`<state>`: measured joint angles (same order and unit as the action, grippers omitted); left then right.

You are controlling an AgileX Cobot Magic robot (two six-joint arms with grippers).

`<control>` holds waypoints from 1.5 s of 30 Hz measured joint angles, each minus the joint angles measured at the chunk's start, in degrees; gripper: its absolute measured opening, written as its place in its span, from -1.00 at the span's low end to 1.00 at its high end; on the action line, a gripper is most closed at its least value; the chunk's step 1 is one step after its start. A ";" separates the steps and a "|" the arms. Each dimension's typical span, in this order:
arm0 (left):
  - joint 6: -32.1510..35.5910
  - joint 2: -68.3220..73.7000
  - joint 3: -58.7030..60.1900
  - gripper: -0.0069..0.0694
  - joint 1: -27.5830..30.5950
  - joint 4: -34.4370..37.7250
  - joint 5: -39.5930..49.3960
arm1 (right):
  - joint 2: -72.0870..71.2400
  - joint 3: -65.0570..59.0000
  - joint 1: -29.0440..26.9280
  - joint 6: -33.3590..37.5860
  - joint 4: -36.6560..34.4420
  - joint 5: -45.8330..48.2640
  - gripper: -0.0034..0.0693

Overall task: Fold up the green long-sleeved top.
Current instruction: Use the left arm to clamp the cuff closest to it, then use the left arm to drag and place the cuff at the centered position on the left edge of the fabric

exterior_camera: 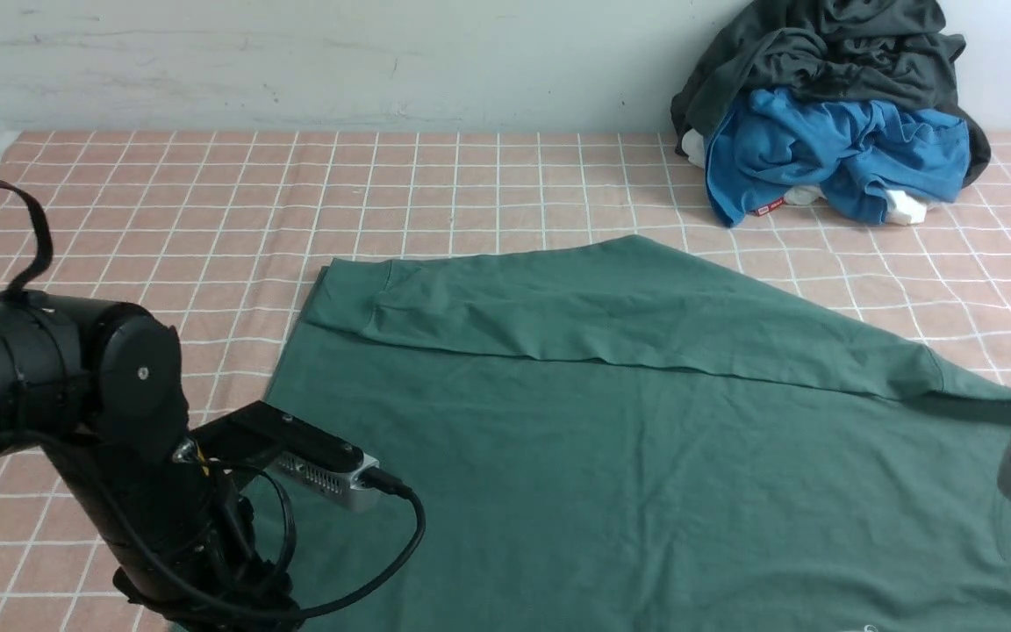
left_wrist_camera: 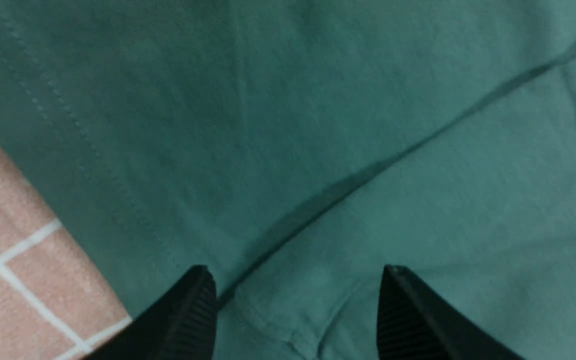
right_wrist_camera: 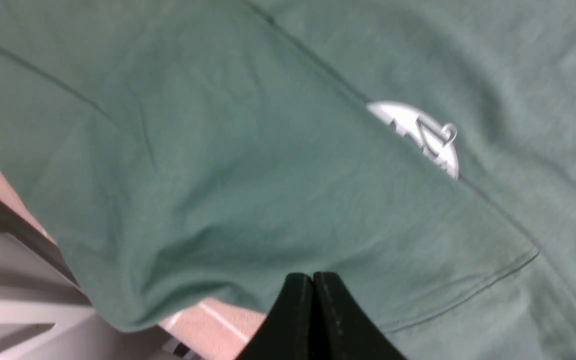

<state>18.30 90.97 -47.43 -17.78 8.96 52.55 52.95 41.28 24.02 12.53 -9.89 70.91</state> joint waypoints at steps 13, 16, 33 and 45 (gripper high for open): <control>0.00 5.04 -0.01 0.16 0.00 -0.04 -0.20 | -0.53 -4.41 0.00 0.00 0.91 0.09 -0.95; 0.00 5.04 -0.01 0.02 0.00 -0.04 -0.15 | -0.53 -4.43 0.00 0.00 0.97 0.09 -0.95; 0.30 2.04 -10.01 -0.78 0.00 0.01 9.85 | -0.53 -4.54 0.00 0.00 1.15 -4.69 -0.95; 1.80 1.22 -30.52 -0.78 -0.11 -1.08 16.91 | -0.53 -4.54 0.00 -7.34 7.45 -11.83 -0.95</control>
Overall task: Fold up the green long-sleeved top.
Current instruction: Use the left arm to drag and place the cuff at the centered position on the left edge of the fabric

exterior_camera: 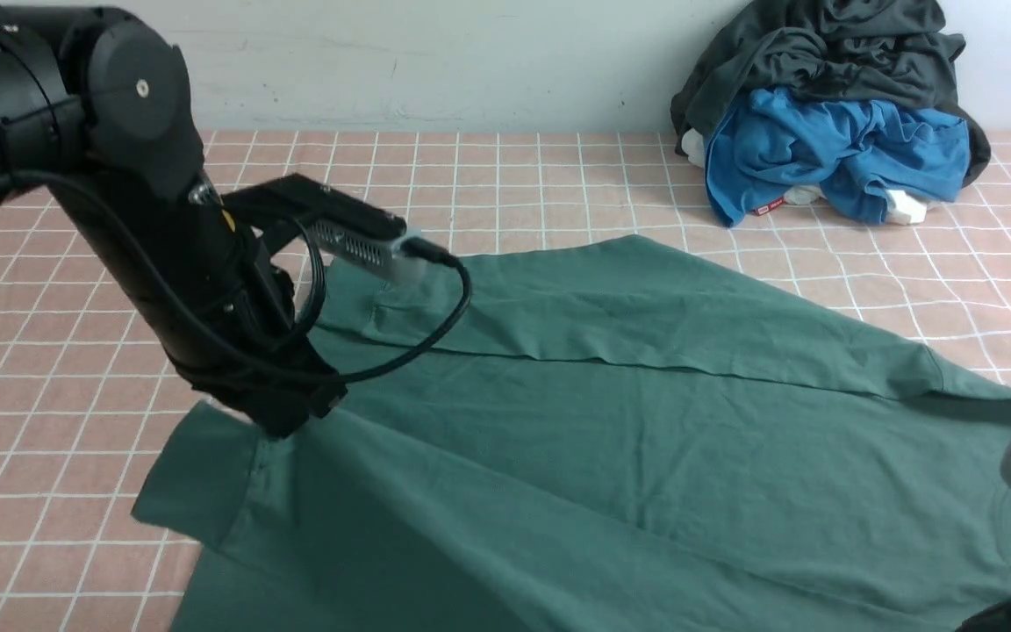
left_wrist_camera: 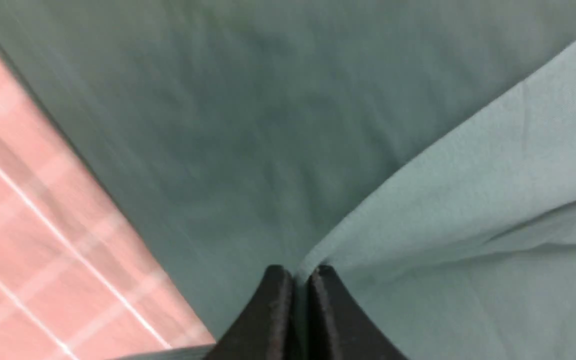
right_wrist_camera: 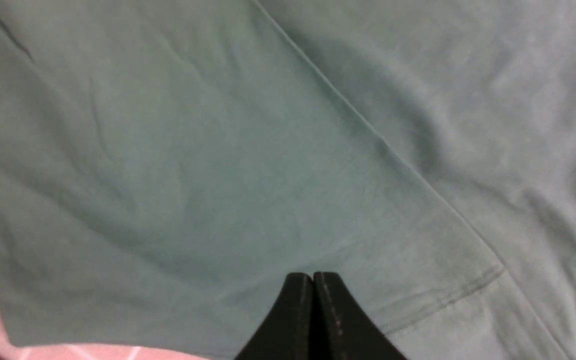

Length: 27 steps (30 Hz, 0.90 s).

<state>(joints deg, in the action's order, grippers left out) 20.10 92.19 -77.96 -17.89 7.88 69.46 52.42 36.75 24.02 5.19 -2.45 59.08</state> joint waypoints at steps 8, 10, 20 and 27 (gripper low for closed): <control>0.32 2.73 -8.69 -0.78 0.00 -1.49 1.03 | 0.00 0.00 0.00 -8.94 7.51 -1.02 -0.91; 0.37 4.59 -10.09 -0.78 0.00 -1.86 1.03 | 0.00 0.00 0.00 -9.35 7.57 -1.08 -0.90; -0.41 13.33 -11.86 -0.77 0.00 -9.04 -1.02 | 0.00 0.00 0.00 -9.57 7.09 -0.56 -0.88; -0.87 17.10 -11.91 -0.53 0.00 -9.85 -3.48 | 0.00 0.00 0.00 -9.57 6.37 0.06 -0.87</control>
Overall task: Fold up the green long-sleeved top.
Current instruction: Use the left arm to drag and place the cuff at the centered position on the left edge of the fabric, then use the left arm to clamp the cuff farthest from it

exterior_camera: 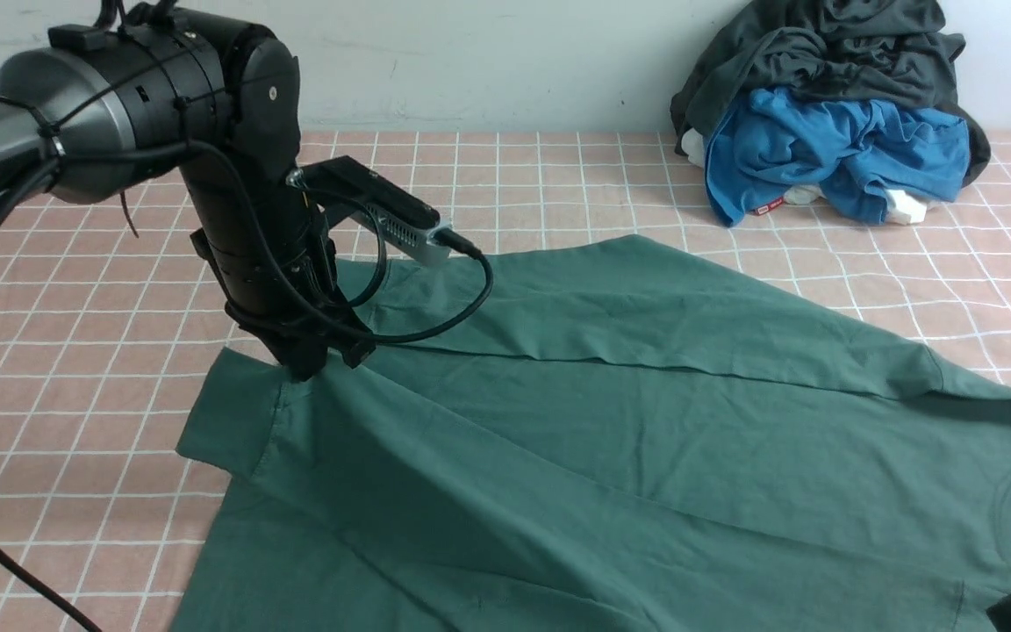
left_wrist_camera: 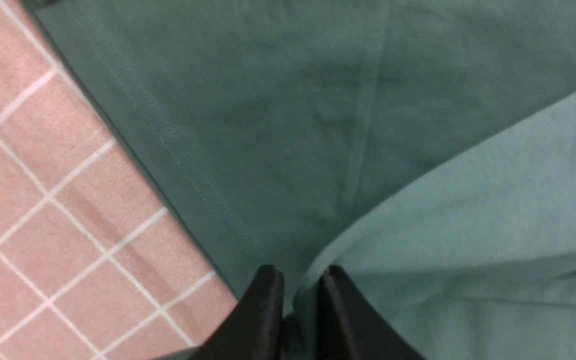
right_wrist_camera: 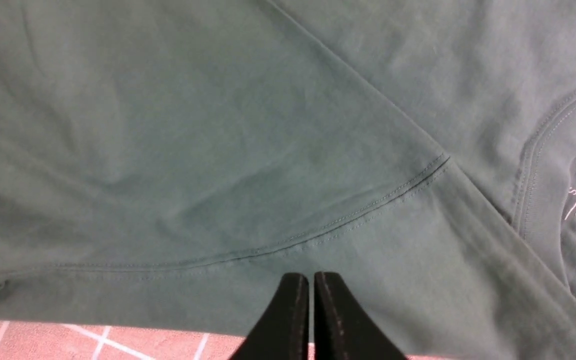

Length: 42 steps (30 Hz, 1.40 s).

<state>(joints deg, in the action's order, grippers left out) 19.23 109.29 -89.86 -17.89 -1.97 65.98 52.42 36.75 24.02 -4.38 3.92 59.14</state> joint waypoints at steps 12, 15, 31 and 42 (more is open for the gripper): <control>-10.12 1.12 -0.40 0.42 0.66 -2.96 -5.07 | 0.00 0.48 0.00 -0.11 1.24 -0.73 -0.84; -12.21 1.19 -0.46 0.47 2.31 -2.90 -6.80 | 0.00 2.03 0.00 -0.71 2.82 -0.95 -0.83; -13.73 18.30 -17.44 0.48 6.65 4.74 -10.54 | 1.00 7.01 0.00 -2.80 4.04 -1.37 -0.82; -14.32 24.28 -25.96 0.48 6.59 2.31 -10.21 | 4.38 7.01 0.00 -2.79 4.04 -0.33 -0.82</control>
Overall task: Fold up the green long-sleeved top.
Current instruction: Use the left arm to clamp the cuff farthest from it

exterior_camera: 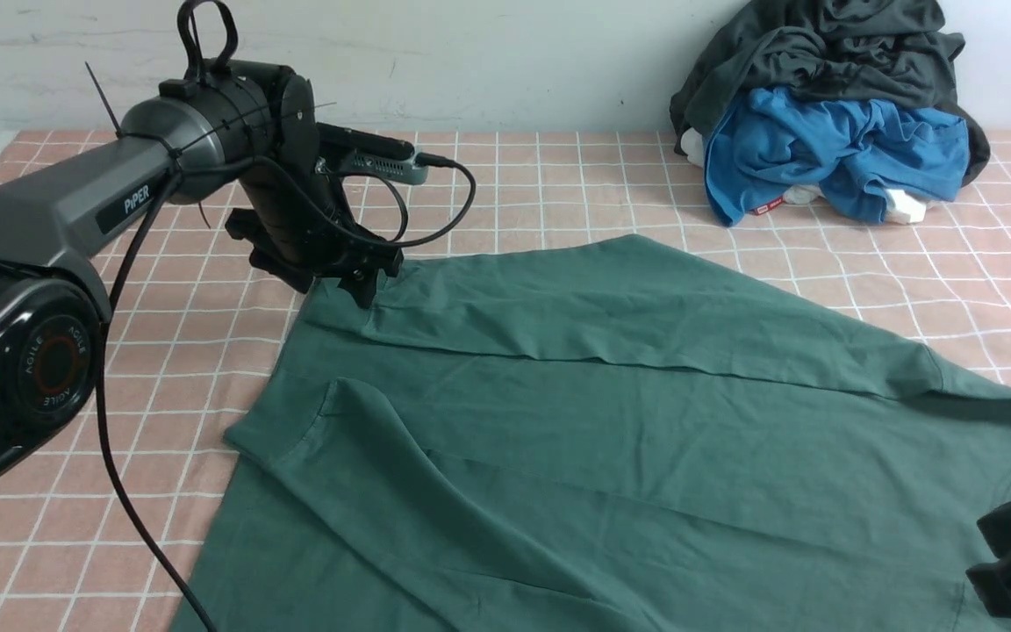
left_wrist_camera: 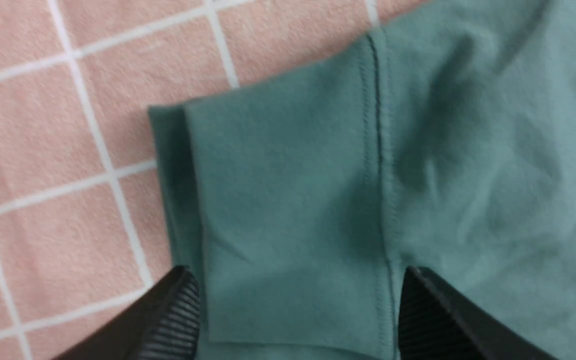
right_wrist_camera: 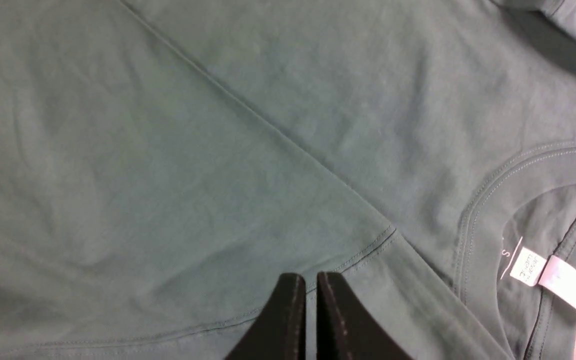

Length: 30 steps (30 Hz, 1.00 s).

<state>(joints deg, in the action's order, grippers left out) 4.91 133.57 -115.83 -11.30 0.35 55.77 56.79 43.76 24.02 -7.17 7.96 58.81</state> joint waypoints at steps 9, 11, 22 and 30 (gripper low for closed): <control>-0.05 2.62 -0.84 0.48 0.06 -0.71 -1.79 | 0.31 0.00 0.00 0.29 0.00 0.11 -0.82; -0.05 3.16 -0.84 0.48 0.06 -1.19 -2.53 | 0.31 0.00 0.00 0.29 0.00 0.11 -0.82; -0.05 3.50 -0.98 0.02 0.06 -1.30 -3.31 | 0.31 0.00 0.00 0.29 -0.25 0.91 -0.82; -0.05 3.51 -1.35 -0.57 0.06 -1.25 -1.51 | 0.31 0.00 0.00 0.24 -0.32 1.34 -0.82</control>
<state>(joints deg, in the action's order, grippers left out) 4.86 137.09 -117.18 -11.24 -0.90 54.25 57.10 43.76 24.02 -6.93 7.64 60.15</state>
